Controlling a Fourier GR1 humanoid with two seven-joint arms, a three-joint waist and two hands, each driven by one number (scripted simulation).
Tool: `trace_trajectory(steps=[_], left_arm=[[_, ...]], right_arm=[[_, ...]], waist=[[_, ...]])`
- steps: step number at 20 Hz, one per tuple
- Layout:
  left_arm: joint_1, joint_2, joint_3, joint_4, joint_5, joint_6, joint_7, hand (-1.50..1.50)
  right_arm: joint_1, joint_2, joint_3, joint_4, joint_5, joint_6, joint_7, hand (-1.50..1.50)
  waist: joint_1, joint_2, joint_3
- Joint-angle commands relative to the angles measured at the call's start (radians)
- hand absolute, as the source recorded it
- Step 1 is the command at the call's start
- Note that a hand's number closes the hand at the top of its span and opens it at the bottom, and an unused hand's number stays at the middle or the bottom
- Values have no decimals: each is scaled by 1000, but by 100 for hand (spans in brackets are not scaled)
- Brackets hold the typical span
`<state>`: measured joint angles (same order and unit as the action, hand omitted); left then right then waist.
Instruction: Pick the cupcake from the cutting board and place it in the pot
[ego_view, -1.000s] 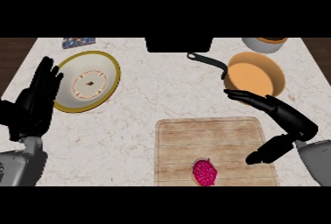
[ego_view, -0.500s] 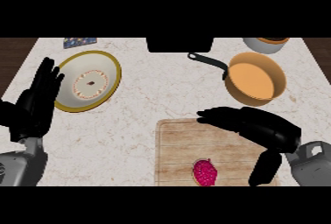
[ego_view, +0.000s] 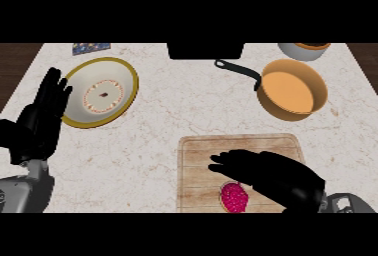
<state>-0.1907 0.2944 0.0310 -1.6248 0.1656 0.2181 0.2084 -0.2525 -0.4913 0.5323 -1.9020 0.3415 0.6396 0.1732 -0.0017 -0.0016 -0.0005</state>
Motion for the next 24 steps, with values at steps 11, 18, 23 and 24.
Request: trace_trajectory(steps=[11, 18, 23, 24], left_arm=[[20, -35, 57, 61, -29, -67, -77, 0], [31, -60, 51, -51, -69, -60, 17, 0], [-24, -47, 83, 10, -55, -90, 32, 0], [29, -64, 51, -104, -74, -61, 70, 0]], right_arm=[[60, 151, 54, 115, 295, -19, 2, -150], [67, 170, -28, 148, 360, 23, -107, -150], [92, 181, -20, 259, 453, -74, -174, -150], [100, 244, 54, 309, 503, -117, -134, -150]], waist=[[4, 2, 0], [4, 1, 1], [1, 2, 1], [6, 1, 1]])
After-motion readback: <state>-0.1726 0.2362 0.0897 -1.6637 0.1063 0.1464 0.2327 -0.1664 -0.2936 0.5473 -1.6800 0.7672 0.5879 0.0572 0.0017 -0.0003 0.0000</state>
